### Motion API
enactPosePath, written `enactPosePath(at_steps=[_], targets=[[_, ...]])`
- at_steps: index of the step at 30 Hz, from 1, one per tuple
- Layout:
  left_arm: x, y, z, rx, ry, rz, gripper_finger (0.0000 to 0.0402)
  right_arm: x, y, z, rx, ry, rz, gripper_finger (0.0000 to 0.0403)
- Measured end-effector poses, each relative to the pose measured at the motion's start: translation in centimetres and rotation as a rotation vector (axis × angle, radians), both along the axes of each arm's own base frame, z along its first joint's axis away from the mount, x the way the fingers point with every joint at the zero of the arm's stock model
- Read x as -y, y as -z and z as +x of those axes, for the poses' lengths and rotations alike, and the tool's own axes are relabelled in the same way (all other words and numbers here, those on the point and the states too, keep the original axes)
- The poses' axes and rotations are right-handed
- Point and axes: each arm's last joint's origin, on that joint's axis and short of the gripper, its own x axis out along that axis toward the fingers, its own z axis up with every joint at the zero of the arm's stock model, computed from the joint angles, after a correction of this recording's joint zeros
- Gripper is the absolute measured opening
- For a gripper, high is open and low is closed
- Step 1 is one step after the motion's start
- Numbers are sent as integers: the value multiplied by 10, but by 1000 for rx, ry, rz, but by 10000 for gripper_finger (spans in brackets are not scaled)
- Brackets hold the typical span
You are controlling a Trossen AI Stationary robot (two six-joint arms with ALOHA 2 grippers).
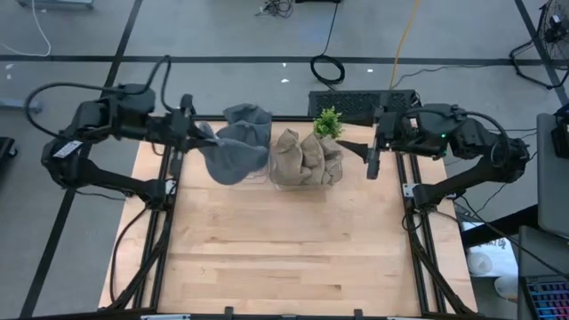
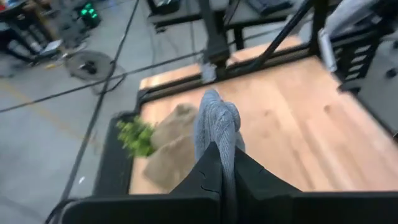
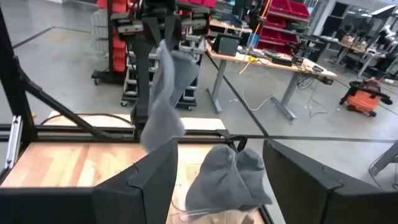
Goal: Pick & Place hat
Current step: Put the blue cap into the left transparent bin
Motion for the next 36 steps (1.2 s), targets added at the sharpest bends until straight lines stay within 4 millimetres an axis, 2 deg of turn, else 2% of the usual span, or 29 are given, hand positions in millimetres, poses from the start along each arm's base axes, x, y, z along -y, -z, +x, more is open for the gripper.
enactPosePath(at_steps=[6,12,22,29,36], targets=[[-3,-1,-29,-26,-107,82,3,1,-1,-2,1,24,-13,223],[-7,-1,-38,-37,-156,165,3,4,-1,-3,-6,148,-58,225],[-19,5,-25,-62,-316,197,2,4,-1,-3,-4,150,-53,221],[-24,34,-10,-55,-336,187,2,4,-1,-3,-3,150,-51,217],[-23,68,-2,57,-228,216,2,4,-1,-3,6,153,-23,219]])
